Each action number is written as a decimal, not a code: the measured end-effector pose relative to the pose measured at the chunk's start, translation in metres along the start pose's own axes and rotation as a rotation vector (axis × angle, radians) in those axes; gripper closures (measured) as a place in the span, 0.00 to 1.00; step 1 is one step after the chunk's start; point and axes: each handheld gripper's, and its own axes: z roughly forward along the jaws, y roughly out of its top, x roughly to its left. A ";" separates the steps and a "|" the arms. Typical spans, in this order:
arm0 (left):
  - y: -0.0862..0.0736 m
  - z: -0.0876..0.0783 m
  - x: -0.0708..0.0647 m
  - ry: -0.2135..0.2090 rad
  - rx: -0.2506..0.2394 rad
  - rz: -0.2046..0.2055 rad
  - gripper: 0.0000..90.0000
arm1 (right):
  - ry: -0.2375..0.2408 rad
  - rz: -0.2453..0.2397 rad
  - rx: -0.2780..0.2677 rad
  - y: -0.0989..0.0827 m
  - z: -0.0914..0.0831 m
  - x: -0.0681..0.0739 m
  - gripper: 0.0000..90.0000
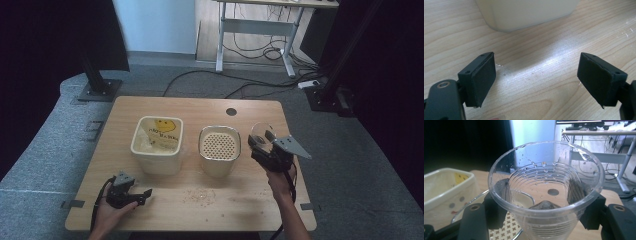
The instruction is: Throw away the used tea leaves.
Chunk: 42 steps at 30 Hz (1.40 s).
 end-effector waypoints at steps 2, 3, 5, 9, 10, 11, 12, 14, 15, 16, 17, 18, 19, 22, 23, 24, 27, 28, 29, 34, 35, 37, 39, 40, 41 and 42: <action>0.000 0.001 0.000 -0.002 0.005 0.003 0.17 | -0.007 -0.043 0.016 0.003 0.007 0.005 0.39; 0.000 0.001 -0.001 -0.002 0.004 0.004 0.17 | -0.004 -0.066 0.031 0.004 0.013 0.009 0.39; 0.000 0.001 -0.001 -0.004 0.008 0.006 0.17 | -0.005 -0.073 0.040 0.005 0.016 0.011 0.39; -0.001 0.001 -0.001 -0.003 0.006 0.005 0.17 | -0.031 -0.121 0.072 0.008 0.025 0.017 0.39; -0.001 0.001 -0.001 -0.003 0.006 0.004 0.17 | -0.039 -0.134 0.078 0.009 0.027 0.019 0.39; -0.001 0.001 -0.001 -0.003 0.005 0.002 0.17 | -0.047 -0.144 0.085 0.010 0.029 0.020 0.39; -0.001 0.001 -0.001 -0.002 0.004 0.002 0.17 | -0.056 -0.158 0.094 0.011 0.032 0.022 0.39; -0.001 0.000 -0.001 -0.003 0.003 0.001 0.17 | -0.077 -0.195 0.114 0.013 0.036 0.026 0.39; -0.001 0.000 -0.001 -0.002 0.003 0.001 0.17 | -0.089 -0.215 0.121 0.014 0.038 0.028 0.38; -0.001 0.000 -0.001 -0.002 0.002 0.001 0.17 | -0.098 -0.230 0.126 0.015 0.039 0.031 0.38; -0.001 0.000 0.000 -0.002 0.003 0.001 0.17 | -0.092 -0.248 0.134 0.016 0.041 0.034 0.38; -0.001 0.000 0.000 -0.002 0.003 0.001 0.17 | -0.092 -0.248 0.134 0.016 0.041 0.034 0.38; -0.001 0.000 0.000 -0.002 0.003 0.000 0.17 | -0.089 -0.255 0.135 0.017 0.042 0.035 0.38; -0.001 0.000 0.000 -0.002 0.002 0.001 0.17 | -0.095 -0.282 0.151 0.018 0.044 0.039 0.39; -0.001 0.000 -0.001 -0.002 0.001 0.002 0.17 | -0.099 -0.298 0.159 0.019 0.046 0.040 0.39; -0.001 0.000 0.000 -0.002 0.001 0.002 0.17 | -0.104 -0.318 0.166 0.018 0.047 0.042 0.39; -0.001 -0.001 0.000 -0.001 0.002 0.001 0.18 | -0.143 -0.421 0.202 0.018 0.054 0.049 0.38; -0.001 -0.001 0.000 -0.001 0.003 0.000 0.18 | -0.159 -0.462 0.222 0.017 0.057 0.052 0.38; -0.001 -0.001 0.000 0.000 0.003 0.000 0.18 | -0.172 -0.500 0.241 0.017 0.060 0.055 0.38; -0.001 -0.001 0.001 0.001 0.005 0.003 0.18 | -0.223 -0.696 0.306 0.015 0.074 0.071 0.39; -0.001 -0.002 0.001 0.002 0.004 0.002 0.18 | -0.236 -0.742 0.315 0.014 0.077 0.074 0.39; -0.001 -0.002 0.002 0.002 -0.001 -0.003 0.18 | -0.267 -0.838 0.326 0.012 0.081 0.081 0.39; -0.002 -0.003 0.004 0.004 0.000 -0.004 0.18 | -0.295 -0.951 0.337 0.009 0.085 0.087 0.39; -0.002 -0.003 0.004 0.005 0.001 -0.004 0.18 | -0.319 -1.049 0.353 0.006 0.088 0.094 0.39; -0.002 -0.003 0.005 0.006 0.001 -0.006 0.18 | -0.319 -1.049 0.353 0.006 0.088 0.094 0.39; -0.002 -0.003 0.005 0.006 0.002 -0.006 0.18 | -0.325 -1.111 0.357 0.004 0.090 0.097 0.39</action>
